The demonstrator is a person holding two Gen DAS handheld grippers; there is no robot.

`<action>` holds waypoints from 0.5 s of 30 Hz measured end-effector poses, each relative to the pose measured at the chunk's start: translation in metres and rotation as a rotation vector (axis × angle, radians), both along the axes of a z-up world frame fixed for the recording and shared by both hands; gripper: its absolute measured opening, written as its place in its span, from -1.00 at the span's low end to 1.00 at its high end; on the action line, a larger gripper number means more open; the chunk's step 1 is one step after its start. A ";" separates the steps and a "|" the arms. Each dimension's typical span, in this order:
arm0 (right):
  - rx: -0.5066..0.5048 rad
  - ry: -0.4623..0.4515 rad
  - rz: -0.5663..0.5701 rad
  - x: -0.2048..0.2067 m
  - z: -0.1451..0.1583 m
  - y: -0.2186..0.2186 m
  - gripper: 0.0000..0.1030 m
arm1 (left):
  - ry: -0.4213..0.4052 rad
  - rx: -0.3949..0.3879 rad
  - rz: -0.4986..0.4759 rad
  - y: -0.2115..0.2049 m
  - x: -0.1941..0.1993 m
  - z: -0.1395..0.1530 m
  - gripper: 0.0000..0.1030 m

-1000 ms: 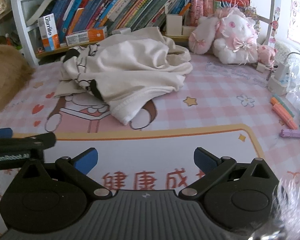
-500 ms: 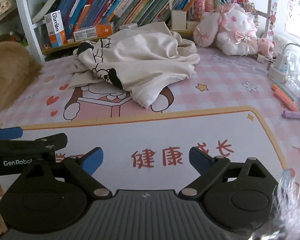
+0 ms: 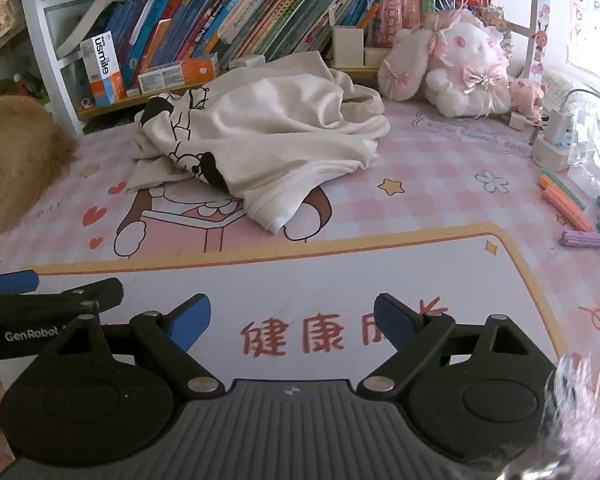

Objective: Fold clothes

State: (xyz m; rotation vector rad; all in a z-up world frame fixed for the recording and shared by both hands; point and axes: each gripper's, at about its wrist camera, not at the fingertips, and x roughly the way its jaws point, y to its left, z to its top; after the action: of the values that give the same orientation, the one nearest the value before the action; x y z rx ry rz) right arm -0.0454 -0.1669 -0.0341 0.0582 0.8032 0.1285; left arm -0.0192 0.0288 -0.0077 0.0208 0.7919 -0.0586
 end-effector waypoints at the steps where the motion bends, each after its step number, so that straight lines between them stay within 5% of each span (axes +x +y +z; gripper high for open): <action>1: 0.004 -0.001 0.011 0.001 0.000 -0.004 0.74 | -0.005 0.002 -0.001 -0.005 0.000 0.001 1.00; 15: 0.082 -0.021 0.102 0.023 -0.002 -0.096 0.75 | -0.014 0.184 0.012 -0.094 0.016 -0.017 1.00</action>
State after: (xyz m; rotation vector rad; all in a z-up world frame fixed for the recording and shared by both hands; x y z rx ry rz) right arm -0.0223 -0.2626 -0.0357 0.0934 0.7796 0.2588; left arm -0.0035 -0.0649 -0.0248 0.1909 0.7809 0.0263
